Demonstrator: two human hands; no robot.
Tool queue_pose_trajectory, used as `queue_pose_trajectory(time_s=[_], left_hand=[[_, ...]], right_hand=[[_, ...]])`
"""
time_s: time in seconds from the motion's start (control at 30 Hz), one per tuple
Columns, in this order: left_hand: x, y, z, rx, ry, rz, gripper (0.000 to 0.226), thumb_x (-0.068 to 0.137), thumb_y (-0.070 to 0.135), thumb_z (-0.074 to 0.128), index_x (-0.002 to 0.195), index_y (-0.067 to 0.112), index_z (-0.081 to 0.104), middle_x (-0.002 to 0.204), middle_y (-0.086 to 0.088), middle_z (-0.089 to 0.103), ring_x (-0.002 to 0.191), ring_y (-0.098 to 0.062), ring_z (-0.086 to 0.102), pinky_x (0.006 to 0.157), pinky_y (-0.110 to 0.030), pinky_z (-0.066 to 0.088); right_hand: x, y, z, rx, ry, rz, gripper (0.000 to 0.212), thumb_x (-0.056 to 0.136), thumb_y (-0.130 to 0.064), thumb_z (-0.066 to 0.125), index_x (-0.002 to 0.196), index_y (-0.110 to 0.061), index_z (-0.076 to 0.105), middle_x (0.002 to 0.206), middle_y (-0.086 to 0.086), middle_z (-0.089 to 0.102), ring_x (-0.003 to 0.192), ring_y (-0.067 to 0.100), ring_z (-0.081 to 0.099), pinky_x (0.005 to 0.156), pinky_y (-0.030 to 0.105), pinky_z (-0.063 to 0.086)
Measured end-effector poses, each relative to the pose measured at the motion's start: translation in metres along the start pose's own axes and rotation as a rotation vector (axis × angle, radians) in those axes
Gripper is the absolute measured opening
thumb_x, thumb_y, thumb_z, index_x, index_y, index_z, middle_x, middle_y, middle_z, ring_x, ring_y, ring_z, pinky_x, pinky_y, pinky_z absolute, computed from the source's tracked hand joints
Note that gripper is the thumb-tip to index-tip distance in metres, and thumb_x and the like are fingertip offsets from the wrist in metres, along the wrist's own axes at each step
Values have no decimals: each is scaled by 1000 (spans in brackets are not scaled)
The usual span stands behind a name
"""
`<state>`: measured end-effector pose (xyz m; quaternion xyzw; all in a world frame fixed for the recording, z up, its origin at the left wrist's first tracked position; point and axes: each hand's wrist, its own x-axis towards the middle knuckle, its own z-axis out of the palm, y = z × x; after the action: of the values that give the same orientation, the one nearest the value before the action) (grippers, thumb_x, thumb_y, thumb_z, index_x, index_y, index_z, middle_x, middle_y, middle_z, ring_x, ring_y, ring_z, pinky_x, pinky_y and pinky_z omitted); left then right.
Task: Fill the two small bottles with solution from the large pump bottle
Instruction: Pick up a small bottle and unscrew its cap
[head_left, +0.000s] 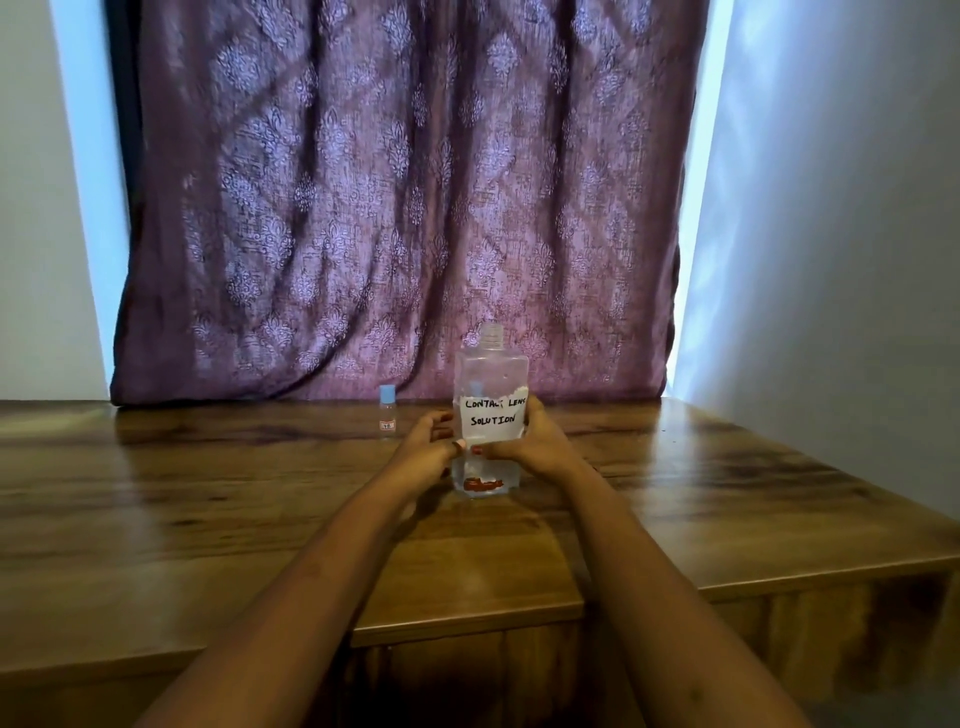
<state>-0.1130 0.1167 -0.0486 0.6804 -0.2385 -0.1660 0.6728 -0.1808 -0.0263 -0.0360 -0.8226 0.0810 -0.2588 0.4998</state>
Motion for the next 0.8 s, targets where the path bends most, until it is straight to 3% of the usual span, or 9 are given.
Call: queue_pose_trajectory(time_s=[0.1, 0.23, 0.33, 0.43, 0.6, 0.73, 0.8], left_hand=[[2, 1, 0, 16, 8, -1, 40, 103, 0, 47, 139, 17, 47, 131, -11, 64, 116, -32, 64, 100, -50, 56], [8, 1, 1, 19, -51, 1, 40, 103, -4, 43, 137, 14, 50, 124, -11, 67, 96, -23, 67, 70, -30, 56], [13, 0, 7, 71, -62, 3, 43, 103, -3, 43, 138, 19, 51, 115, -5, 66, 99, -25, 62, 90, -37, 52], [18, -2, 11, 145, -76, 15, 44, 103, -1, 44, 141, 20, 50, 131, -8, 58, 120, -33, 57, 110, -50, 49], [28, -3, 18, 148, -71, 8, 42, 103, -2, 45, 140, 18, 52, 142, -7, 51, 131, -31, 52, 113, -51, 47], [32, -4, 23, 169, -62, 8, 42, 103, -1, 46, 140, 18, 52, 145, -7, 50, 127, -29, 53, 107, -45, 52], [35, -5, 21, 221, -59, 29, 43, 103, 0, 48, 142, 18, 50, 147, -7, 50, 116, -22, 57, 90, -34, 55]], right_hand=[[3, 8, 4, 71, 49, 16, 75, 62, -12, 84, 123, -19, 42, 97, -12, 57, 94, 16, 59, 61, 21, 52], [8, 11, 0, -21, 138, 10, 69, 62, -14, 84, 120, -13, 46, 103, -4, 57, 94, 15, 56, 64, 18, 48], [11, 21, -11, -78, 241, 10, 68, 60, -16, 85, 117, -12, 48, 104, -2, 58, 93, 16, 56, 71, 23, 50], [14, 35, -22, -83, 333, 41, 70, 53, -18, 88, 111, -14, 48, 109, 3, 62, 97, 21, 60, 81, 38, 55], [18, 38, -38, -129, 405, 66, 75, 48, -25, 90, 107, -13, 46, 110, 5, 59, 98, 21, 59, 81, 42, 55], [20, 39, -39, -214, 455, 64, 84, 46, -35, 90, 110, -13, 41, 110, 5, 49, 100, 22, 53, 84, 45, 53], [21, 40, -36, -268, 494, 88, 87, 46, -43, 89, 111, -15, 38, 115, 8, 46, 105, 26, 52, 85, 48, 52]])
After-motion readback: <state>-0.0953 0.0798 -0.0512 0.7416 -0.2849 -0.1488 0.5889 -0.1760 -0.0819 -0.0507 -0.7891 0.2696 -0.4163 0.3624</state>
